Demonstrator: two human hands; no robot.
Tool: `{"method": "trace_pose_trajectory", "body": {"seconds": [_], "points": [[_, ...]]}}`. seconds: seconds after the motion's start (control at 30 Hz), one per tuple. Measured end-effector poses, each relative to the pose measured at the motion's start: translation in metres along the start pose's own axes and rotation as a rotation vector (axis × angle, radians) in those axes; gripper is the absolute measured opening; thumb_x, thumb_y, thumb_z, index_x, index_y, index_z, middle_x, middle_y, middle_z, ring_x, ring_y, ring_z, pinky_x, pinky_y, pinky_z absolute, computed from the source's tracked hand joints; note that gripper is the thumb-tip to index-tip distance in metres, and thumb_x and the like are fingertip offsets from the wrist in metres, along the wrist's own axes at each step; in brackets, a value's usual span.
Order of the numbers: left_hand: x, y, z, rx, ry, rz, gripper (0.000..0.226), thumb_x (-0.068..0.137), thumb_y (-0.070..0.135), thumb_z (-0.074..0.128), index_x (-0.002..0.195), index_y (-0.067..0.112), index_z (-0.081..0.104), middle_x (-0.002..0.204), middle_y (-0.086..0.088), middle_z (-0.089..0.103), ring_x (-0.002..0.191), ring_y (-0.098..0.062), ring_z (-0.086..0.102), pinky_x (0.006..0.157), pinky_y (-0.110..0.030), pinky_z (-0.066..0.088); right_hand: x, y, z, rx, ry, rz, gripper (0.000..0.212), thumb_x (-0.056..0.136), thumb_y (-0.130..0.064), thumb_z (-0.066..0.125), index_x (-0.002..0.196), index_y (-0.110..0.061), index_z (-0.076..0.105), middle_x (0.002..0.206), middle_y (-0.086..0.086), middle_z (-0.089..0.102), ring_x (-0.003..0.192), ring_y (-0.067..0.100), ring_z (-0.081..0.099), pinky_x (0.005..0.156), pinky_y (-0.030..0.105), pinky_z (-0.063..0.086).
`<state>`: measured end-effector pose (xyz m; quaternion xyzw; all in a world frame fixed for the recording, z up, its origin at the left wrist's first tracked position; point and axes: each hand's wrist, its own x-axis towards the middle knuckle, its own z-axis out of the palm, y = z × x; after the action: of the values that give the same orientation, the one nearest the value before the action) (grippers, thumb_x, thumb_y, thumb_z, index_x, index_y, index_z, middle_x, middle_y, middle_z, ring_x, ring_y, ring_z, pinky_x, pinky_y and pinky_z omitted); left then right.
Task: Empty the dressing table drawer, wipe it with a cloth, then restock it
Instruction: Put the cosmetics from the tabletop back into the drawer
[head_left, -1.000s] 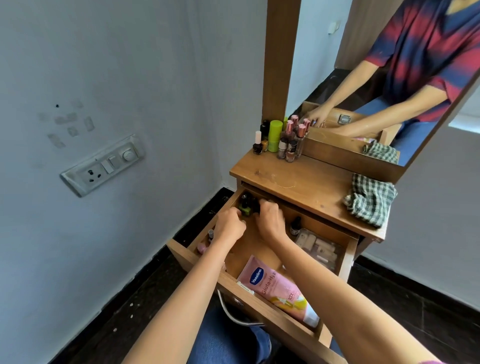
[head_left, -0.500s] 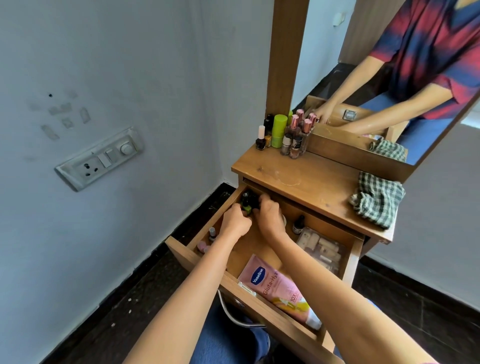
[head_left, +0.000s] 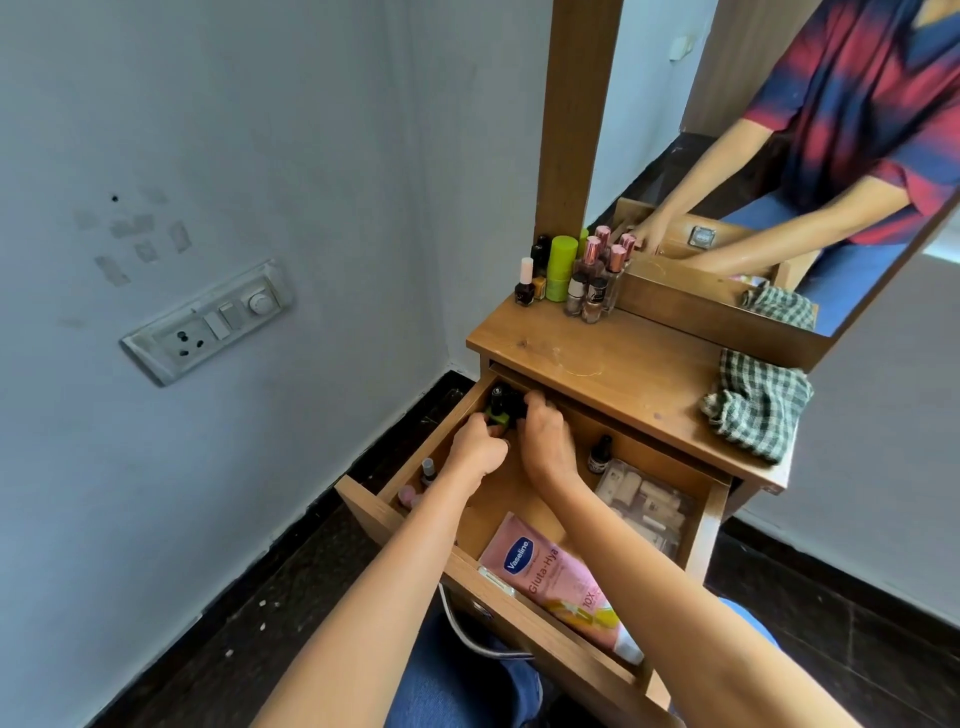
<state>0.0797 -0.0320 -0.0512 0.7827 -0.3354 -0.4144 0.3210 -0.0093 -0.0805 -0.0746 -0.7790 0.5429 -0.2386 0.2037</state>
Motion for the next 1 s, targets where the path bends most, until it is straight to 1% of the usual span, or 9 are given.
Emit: {"method": "trace_pose_trajectory", "body": {"seconds": [0.2, 0.33, 0.47, 0.53, 0.57, 0.67, 0.8, 0.93, 1.0], "points": [[-0.004, 0.002, -0.001, 0.031, -0.001, -0.007, 0.049, 0.093, 0.012, 0.052, 0.14, 0.014, 0.038, 0.139, -0.005, 0.051, 0.127, -0.026, 0.046, 0.103, -0.039, 0.039, -0.011, 0.005, -0.01, 0.117, 0.016, 0.011, 0.024, 0.094, -0.005, 0.051, 0.118, -0.007, 0.052, 0.109, 0.016, 0.065, 0.099, 0.03, 0.064, 0.079, 0.04, 0.056], [-0.014, 0.007, -0.004, 0.073, 0.033, 0.022, 0.044, 0.094, 0.011, 0.048, 0.138, 0.013, 0.04, 0.137, -0.011, 0.05, 0.123, -0.028, 0.048, 0.098, -0.037, 0.042, -0.022, 0.002, -0.019, 0.107, 0.009, -0.135, 0.024, 0.095, -0.008, 0.05, 0.119, -0.007, 0.052, 0.115, 0.015, 0.064, 0.102, 0.028, 0.064, 0.081, 0.039, 0.056], [-0.028, 0.023, -0.011, 0.105, 0.15, 0.116, 0.037, 0.094, 0.01, 0.047, 0.131, 0.014, 0.044, 0.129, -0.008, 0.053, 0.109, -0.025, 0.053, 0.084, -0.032, 0.044, -0.02, -0.006, -0.041, 0.097, 0.107, -0.33, 0.018, 0.094, -0.009, 0.052, 0.111, -0.005, 0.057, 0.105, 0.013, 0.067, 0.09, 0.028, 0.066, 0.071, 0.04, 0.056], [-0.031, 0.036, -0.015, 0.103, 0.22, 0.173, 0.031, 0.095, 0.013, 0.047, 0.126, 0.015, 0.044, 0.115, -0.003, 0.055, 0.094, -0.019, 0.053, 0.073, -0.03, 0.042, -0.01, -0.011, -0.058, 0.101, 0.203, -0.379, 0.012, 0.092, -0.007, 0.054, 0.103, -0.004, 0.057, 0.095, 0.013, 0.067, 0.079, 0.028, 0.066, 0.061, 0.036, 0.054], [-0.032, 0.043, -0.017, 0.099, 0.252, 0.202, 0.029, 0.096, 0.014, 0.047, 0.124, 0.015, 0.045, 0.11, -0.001, 0.054, 0.091, -0.018, 0.053, 0.071, -0.03, 0.043, -0.003, -0.014, -0.067, 0.1, 0.254, -0.38, 0.01, 0.091, -0.006, 0.054, 0.1, -0.004, 0.057, 0.091, 0.012, 0.066, 0.075, 0.028, 0.065, 0.057, 0.034, 0.052], [-0.026, 0.066, -0.021, 0.089, 0.308, 0.337, 0.028, 0.096, 0.014, 0.049, 0.124, 0.015, 0.046, 0.114, -0.003, 0.059, 0.102, -0.021, 0.059, 0.078, -0.032, 0.05, 0.021, -0.017, -0.095, 0.082, 0.344, -0.298, 0.017, 0.09, -0.006, 0.053, 0.106, -0.004, 0.06, 0.099, 0.012, 0.066, 0.084, 0.028, 0.063, 0.064, 0.032, 0.047], [-0.007, 0.097, -0.019, 0.156, 0.34, 0.53, 0.041, 0.094, 0.01, 0.055, 0.133, 0.017, 0.046, 0.12, -0.005, 0.06, 0.107, -0.02, 0.06, 0.086, -0.03, 0.052, 0.059, -0.01, -0.119, 0.04, 0.323, -0.154, 0.031, 0.091, -0.007, 0.048, 0.121, -0.008, 0.056, 0.111, 0.015, 0.059, 0.101, 0.031, 0.057, 0.076, 0.038, 0.046], [0.016, 0.124, -0.014, 0.339, 0.316, 0.721, 0.055, 0.095, 0.011, 0.053, 0.145, 0.025, 0.036, 0.132, -0.008, 0.052, 0.116, -0.023, 0.055, 0.092, -0.033, 0.049, 0.087, 0.003, -0.124, 0.013, 0.27, -0.118, 0.044, 0.092, -0.005, 0.05, 0.136, -0.01, 0.048, 0.123, 0.018, 0.053, 0.113, 0.035, 0.051, 0.088, 0.046, 0.049], [0.028, 0.134, -0.011, 0.423, 0.294, 0.785, 0.056, 0.096, 0.011, 0.05, 0.147, 0.027, 0.032, 0.136, -0.011, 0.048, 0.116, -0.025, 0.055, 0.092, -0.034, 0.048, 0.094, 0.008, -0.121, -0.012, 0.247, -0.126, 0.047, 0.094, -0.005, 0.05, 0.14, -0.01, 0.045, 0.124, 0.017, 0.051, 0.114, 0.034, 0.051, 0.088, 0.047, 0.049]]}}
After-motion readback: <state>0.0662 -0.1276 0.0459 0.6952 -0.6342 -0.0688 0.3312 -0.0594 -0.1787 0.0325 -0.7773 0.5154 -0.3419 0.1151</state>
